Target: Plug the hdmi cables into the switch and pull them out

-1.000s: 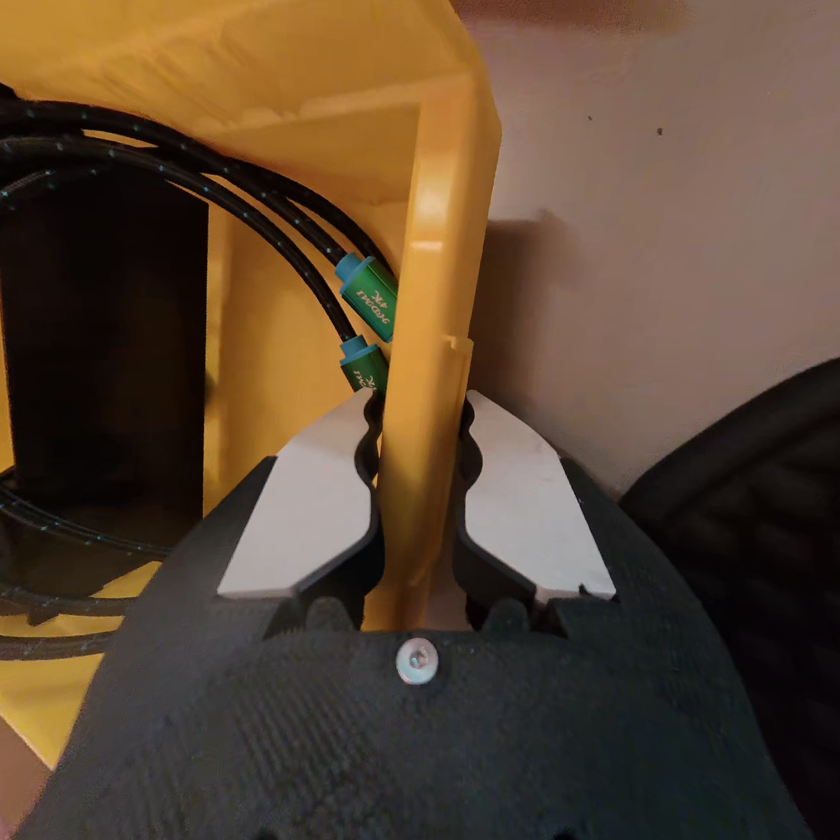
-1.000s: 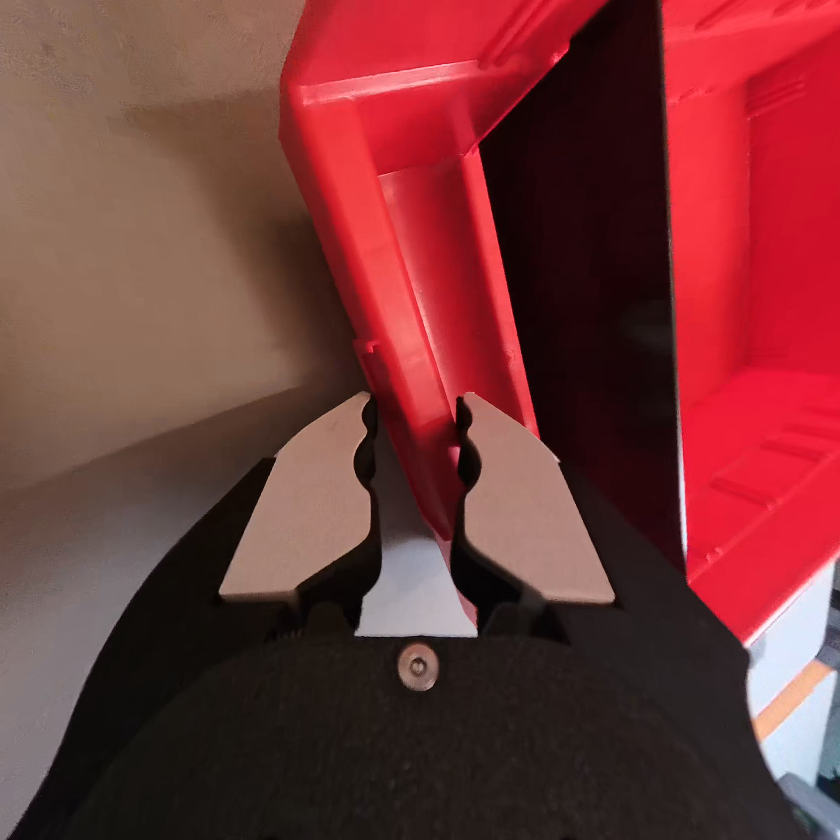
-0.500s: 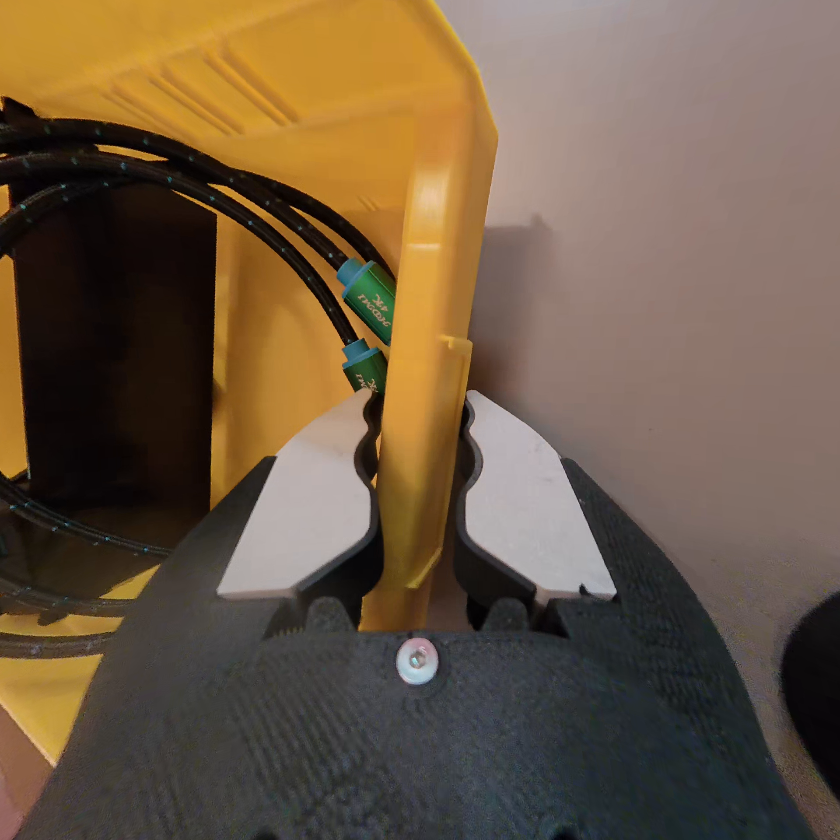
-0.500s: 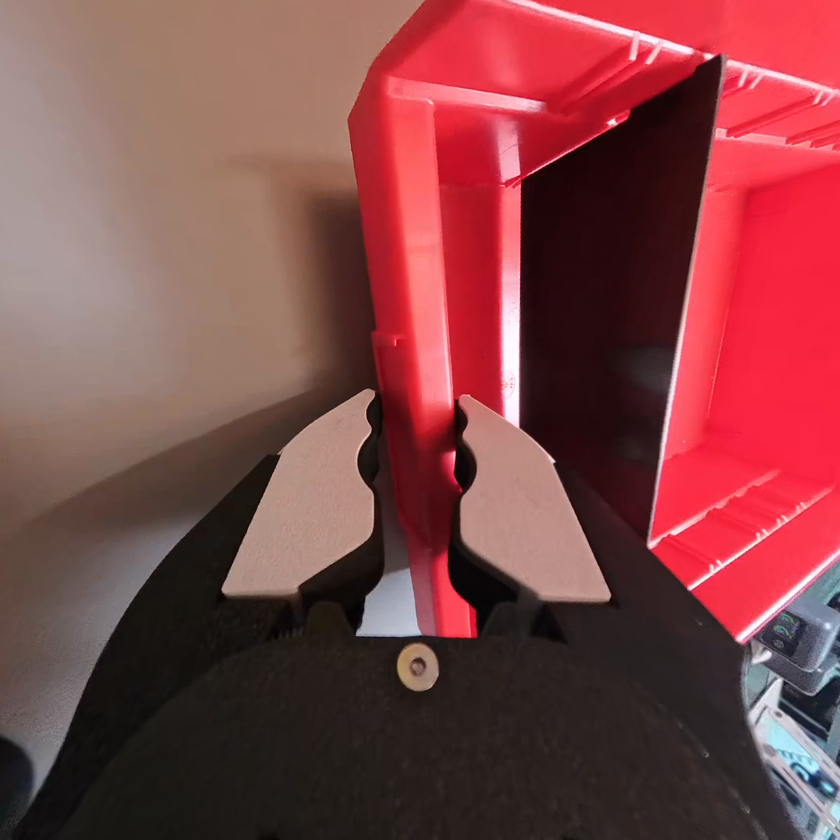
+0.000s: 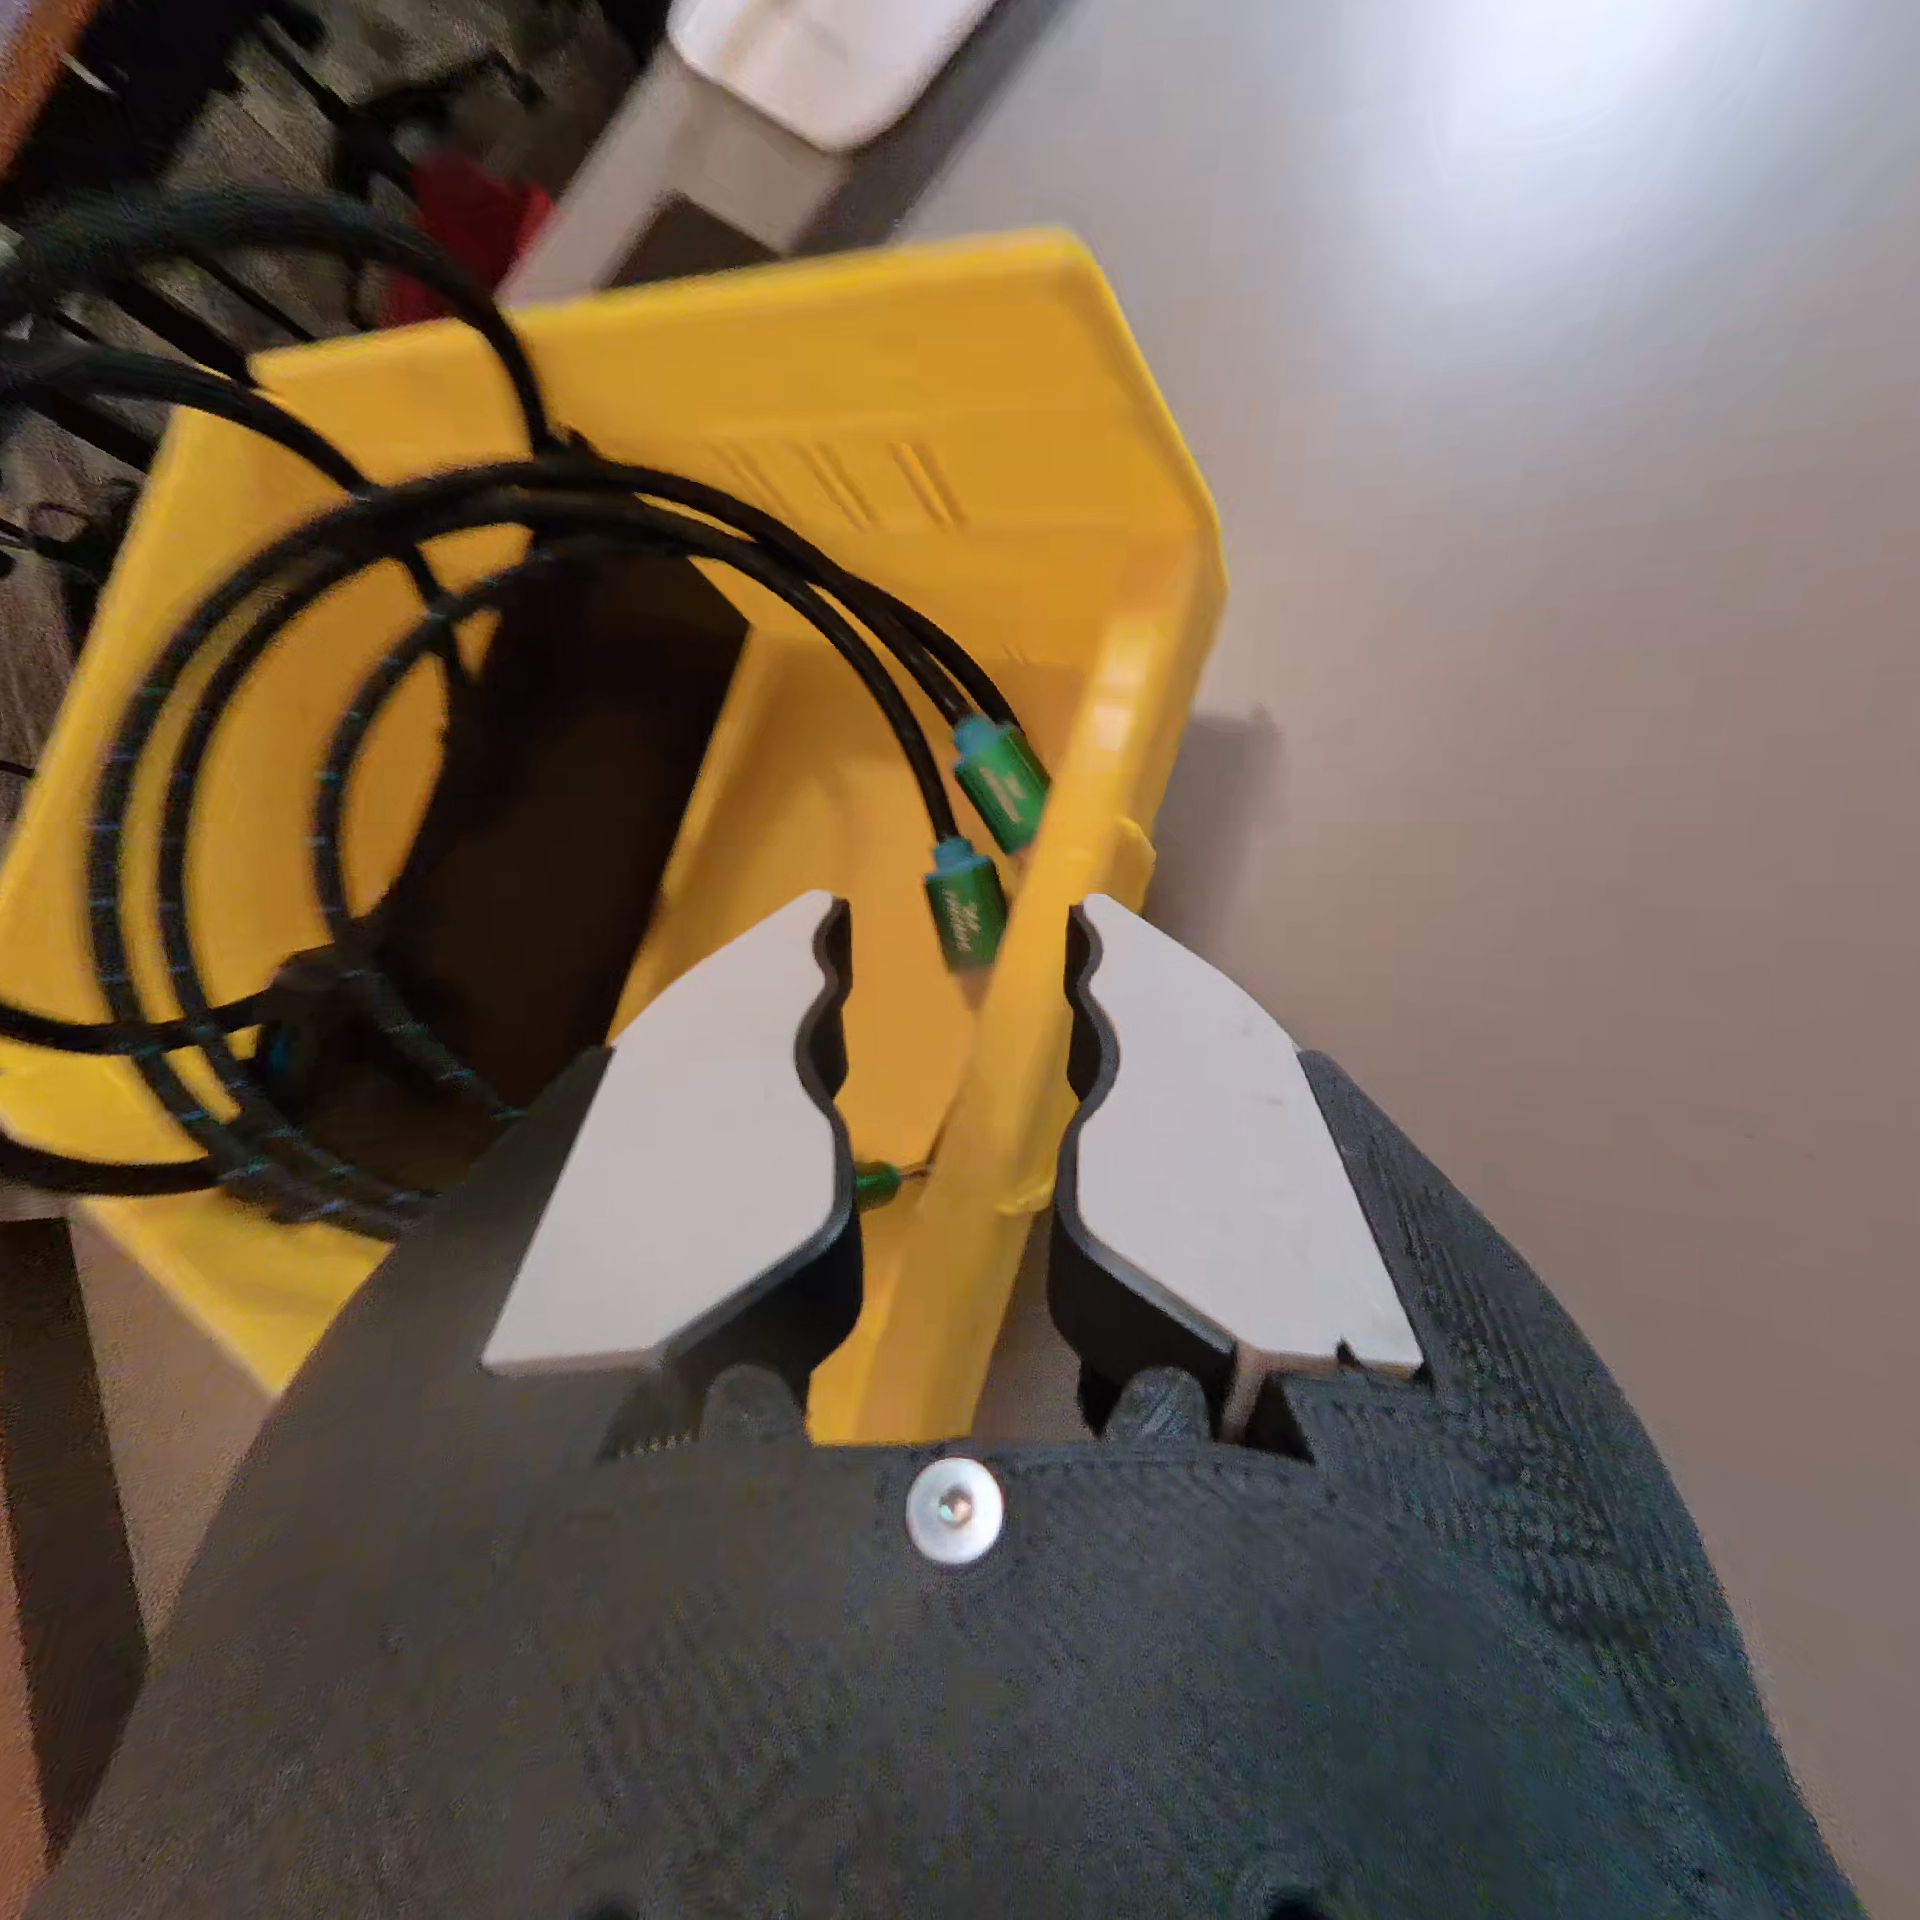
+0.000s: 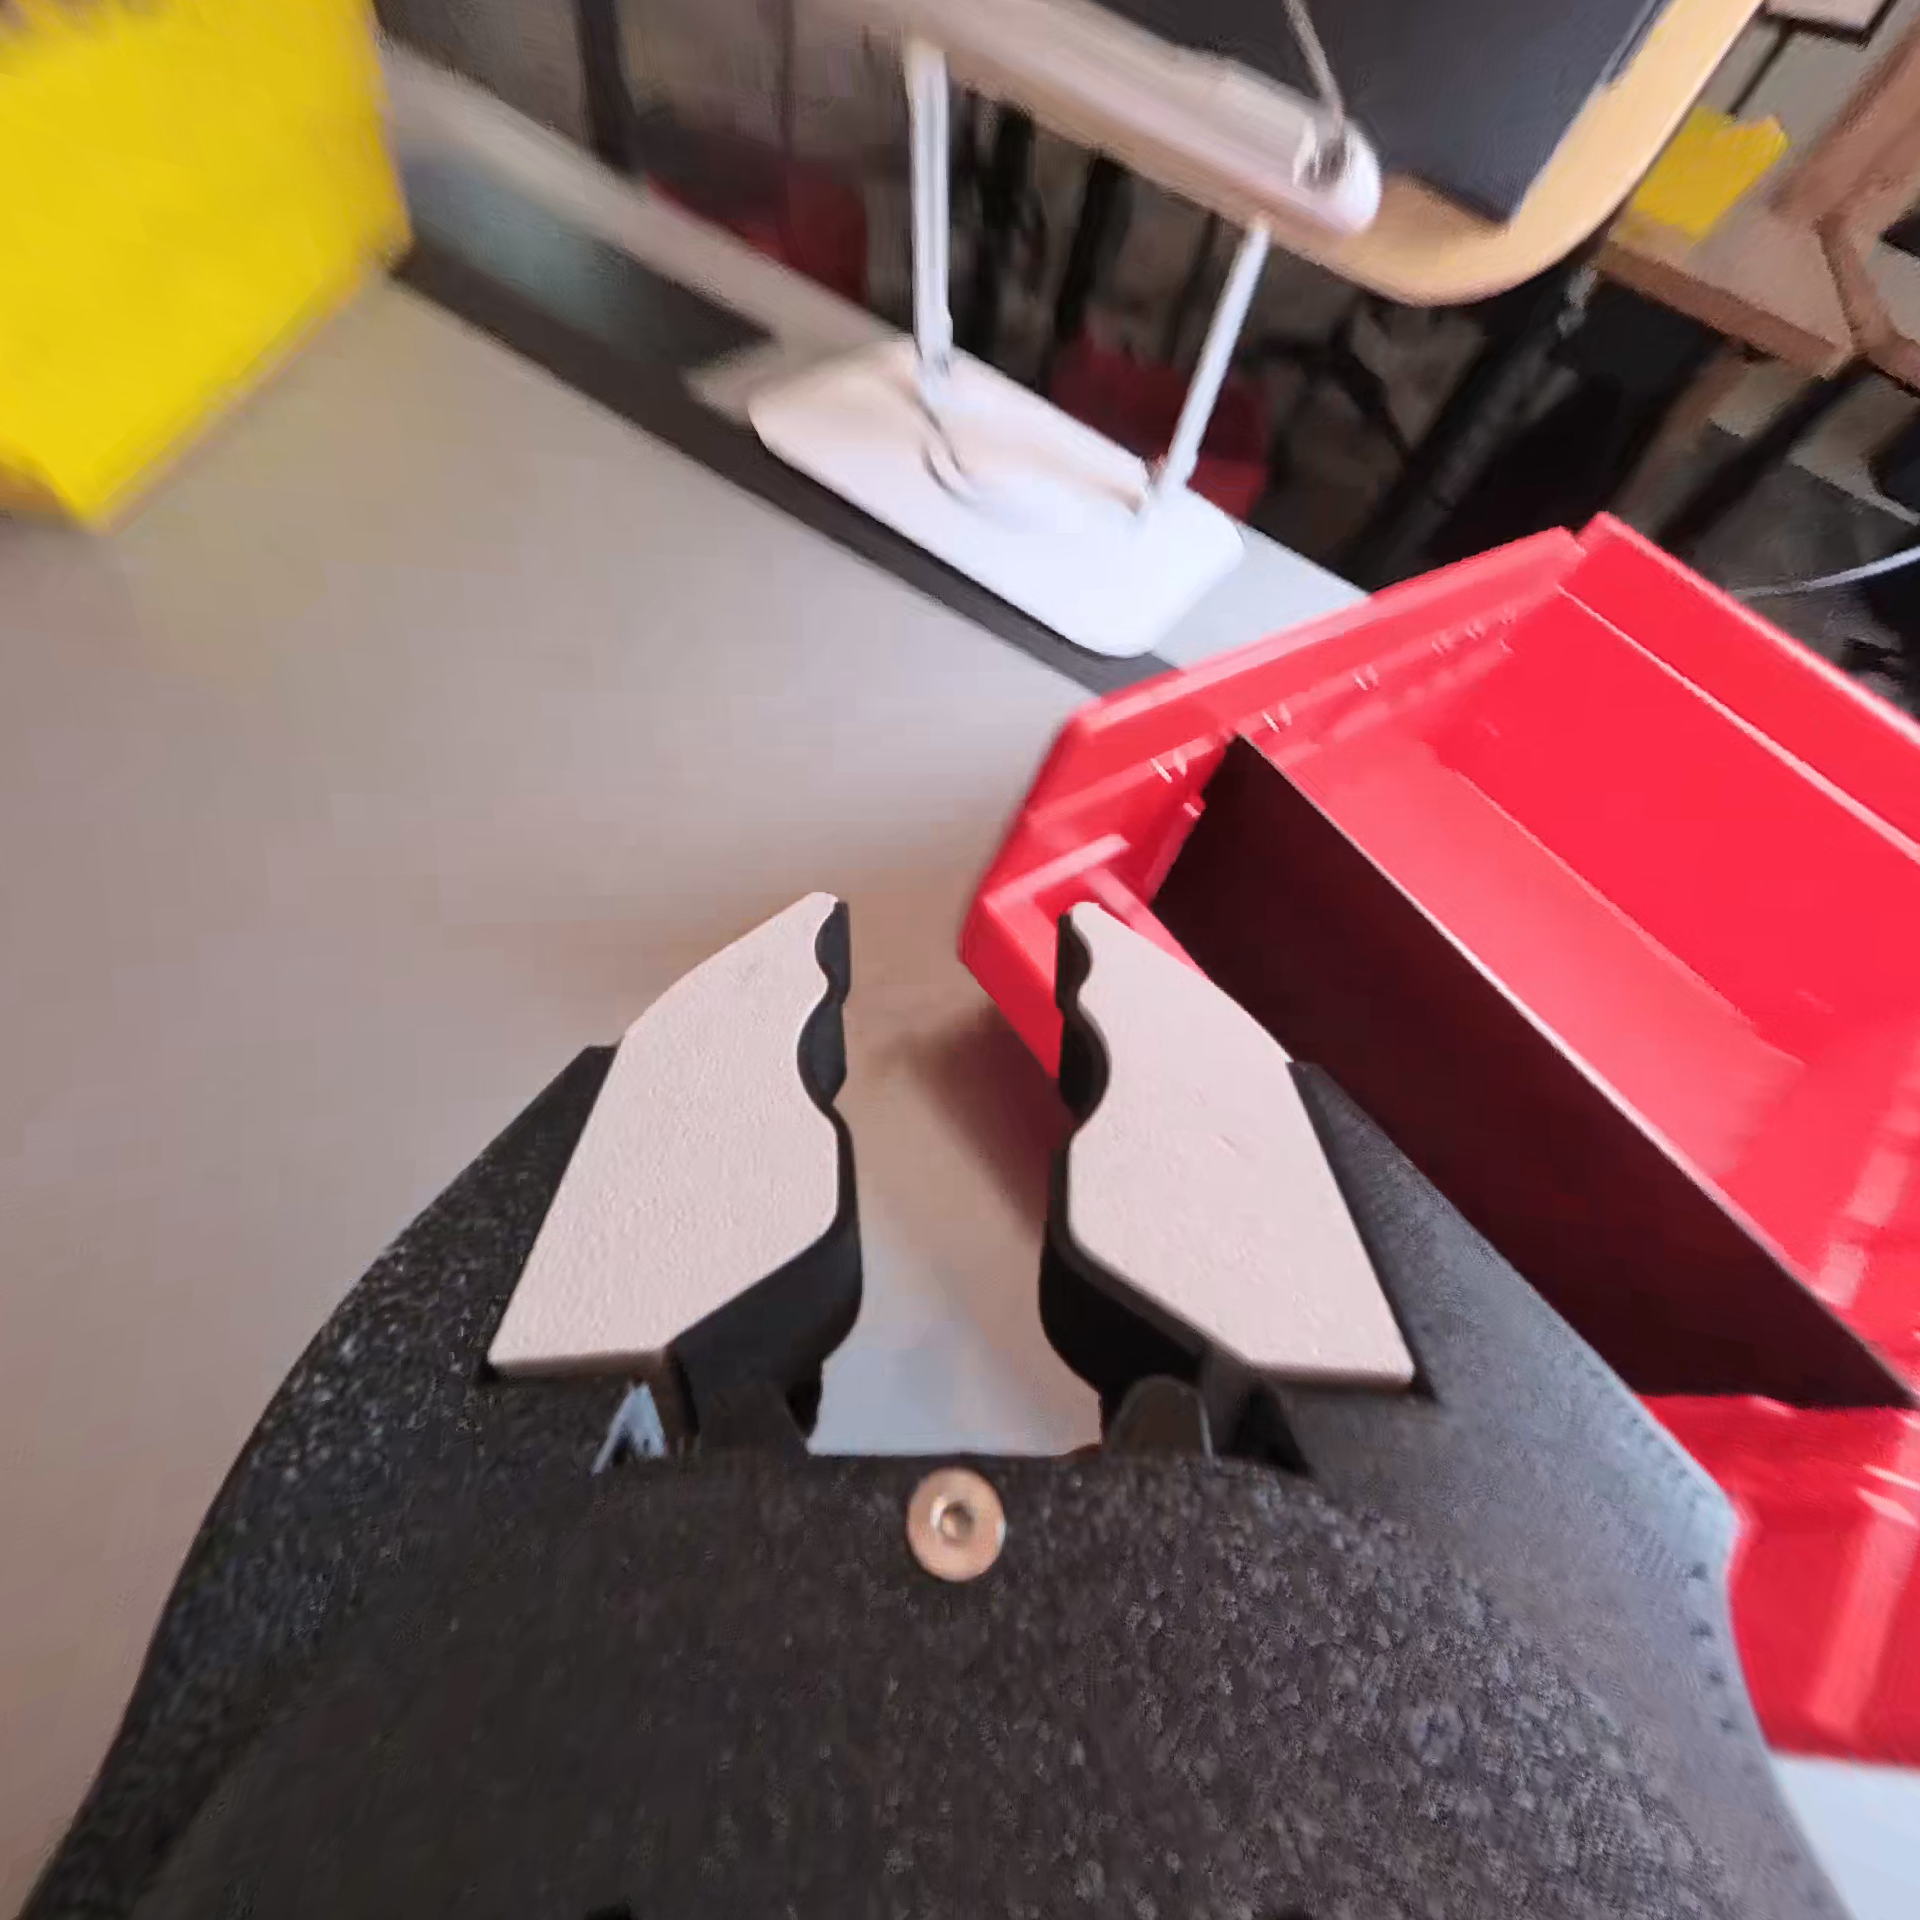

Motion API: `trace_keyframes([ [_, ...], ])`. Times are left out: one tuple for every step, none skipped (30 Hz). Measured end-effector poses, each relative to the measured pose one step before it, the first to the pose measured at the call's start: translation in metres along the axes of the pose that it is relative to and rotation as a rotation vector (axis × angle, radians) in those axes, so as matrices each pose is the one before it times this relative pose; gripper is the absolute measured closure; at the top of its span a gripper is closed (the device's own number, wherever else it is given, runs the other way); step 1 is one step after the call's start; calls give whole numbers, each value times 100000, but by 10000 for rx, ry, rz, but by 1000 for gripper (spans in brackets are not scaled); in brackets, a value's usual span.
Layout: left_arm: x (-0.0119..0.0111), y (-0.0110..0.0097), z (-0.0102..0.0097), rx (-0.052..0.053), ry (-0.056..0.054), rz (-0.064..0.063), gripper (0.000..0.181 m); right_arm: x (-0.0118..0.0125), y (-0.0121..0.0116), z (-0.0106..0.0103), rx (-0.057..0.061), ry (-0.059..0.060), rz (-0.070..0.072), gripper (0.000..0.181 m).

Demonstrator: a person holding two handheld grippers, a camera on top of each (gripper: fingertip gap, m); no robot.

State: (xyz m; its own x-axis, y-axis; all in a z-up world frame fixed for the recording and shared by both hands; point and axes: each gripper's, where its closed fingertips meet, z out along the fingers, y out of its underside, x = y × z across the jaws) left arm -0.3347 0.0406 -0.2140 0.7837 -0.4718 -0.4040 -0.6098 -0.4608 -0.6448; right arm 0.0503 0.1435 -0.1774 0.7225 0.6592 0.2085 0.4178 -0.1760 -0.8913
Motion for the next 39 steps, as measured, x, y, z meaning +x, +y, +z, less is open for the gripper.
trace_keyframes([
  [-806, -773, -917, 427, -69, -325, 142, -537, -698, -32, 666, -248, 535, 145],
  [-1095, -763, -886, 364, -182, -343, 142, -405, -353, 129, 485, -142, 346, 146],
  [-1333, -727, -821, 300, -274, -282, 143, -345, -101, 215, 349, -67, 120, 146],
  [-1557, -690, -694, 225, -361, -210, 144, -294, 106, 250, 216, 4, -17, 146],
  [-1695, -605, -509, 136, -399, -154, 144, -337, 242, 230, 90, 4, -100, 147],
  [-1679, -429, -280, 6, -350, -99, 144, -444, 281, 206, 26, -68, -152, 148],
  [-1657, -246, -20, -139, -358, -13, 143, -433, 239, 145, -5, -65, -182, 148],
  [-1548, -110, 195, -247, -358, 155, 142, -404, 183, 105, -7, -63, -210, 150],
  [-1259, -33, 413, -297, -267, 337, 141, -357, 168, 92, -56, -71, -209, 150],
  [-1032, 11, 599, -320, -219, 467, 140, -282, 105, 62, -39, -60, -154, 150],
  [-774, 72, 741, -346, -151, 507, 138, -236, 76, 56, -25, -69, -91, 151],
  [-633, 103, 821, -376, -127, 455, 137, -166, 60, 33, -8, -53, -31, 151],
  [-561, 58, 855, -349, -128, 402, 136, -135, 121, 17, -29, -60, -5, 152],
  [-303, -100, 840, -245, 12, 307, 136, -63, 185, 15, -61, -36, -7, 153],
  [-12, -263, 779, -140, 187, 215, 136, -2, 224, 5, -60, -15, -18, 154],
  [86, -347, 709, -76, 222, 213, 137, -8, 236, 7, -67, -33, -13, 155],
  [20, -270, 669, -132, 154, 257, 139, 50, 214, -2, -55, -9, 13, 156],
  [-8, -169, 624, -193, 131, 289, 146, 45, 186, 1, -39, -11, 29, 156],
  [-181, -242, 454, -127, 14, 312, 162, 44, 160, 11, -42, -28, 39, 157],
  [-549, -451, 237, 12, -211, 304, 167, 48, 139, 0, -40, -23, 38, 158],
  [-575, -502, 31, 42, -107, 216, 167, 58, 108, 7, -26, -13, 26, 158],
  [-848, -515, -139, 21, -165, 28, 167, 58, 96, 28, -30, -16, 26, 159],
  [-1210, -580, -267, 67, -321, -25, 167, 60, 70, 36, -29, -11, 38, 159],
  [-1417, -650, -389, 112, -405, -41, 167, 35, 19, 48, 2, -16, 37, 160],
  [-1472, -652, -439, 89, -390, -49, 167, 50, -25, 62, 26, 1, 30, 160],
  [-1423, -637, -475, 67, -356, -33, 168, 9, -37, 61, 20, -8, 5, 161],
  [-1384, -640, -495, 47, -356, 17, 168, -29, -1, 57, -9, -14, -12, 161],
  [-1290, -643, -547, 38, -318, 40, 168, -35, 11, 22, -5, -2, -27, 161],
  [-1226, -706, -601, 57, -295, 9, 168, -68, 5, -22, 8, -17, -50, 162],
  [-1271, -824, -721, 124, -353, 3, 168, -62, 16, -43, -8, -9, -52, 162],
  [-1205, -942, -798, 208, -333, -7, 168, 9, -34, -64, 23, 21, -45, 162],
  [-1170, -960, -809, 206, -316, -5, 169, 32, -69, -76, 37, 18, -17, 162],
  [-1076, -884, -781, 137, -294, 23, 168, 56, -72, -37, 30, 12, 32, 163],
  [-1047, -919, -810, 157, -286, 3, 168, 46, -75, -34, 29, -7, 65, 163],
  [-973, -1072, -905, 245, -223, -67, 169, 40, -138, -33, 48, -9, 79, 163],
  [-910, -1168, -977, 276, -166, -147, 169, 19, -235, -69, 93, -13, 70, 163],
  [-744, -1304, -1042, 329, -88, -196, 169, 3, -336, -97, 117, -9, 33, 163],
  [-561, -1399, -1071, 369, -43, -207, 169, 15, -490, -97, 154, 4, -16, 163],
  [-285, -1481, -1071, 404, 34, -198, 168, -15, -657, -84, 196, -36, -32, 162],
])
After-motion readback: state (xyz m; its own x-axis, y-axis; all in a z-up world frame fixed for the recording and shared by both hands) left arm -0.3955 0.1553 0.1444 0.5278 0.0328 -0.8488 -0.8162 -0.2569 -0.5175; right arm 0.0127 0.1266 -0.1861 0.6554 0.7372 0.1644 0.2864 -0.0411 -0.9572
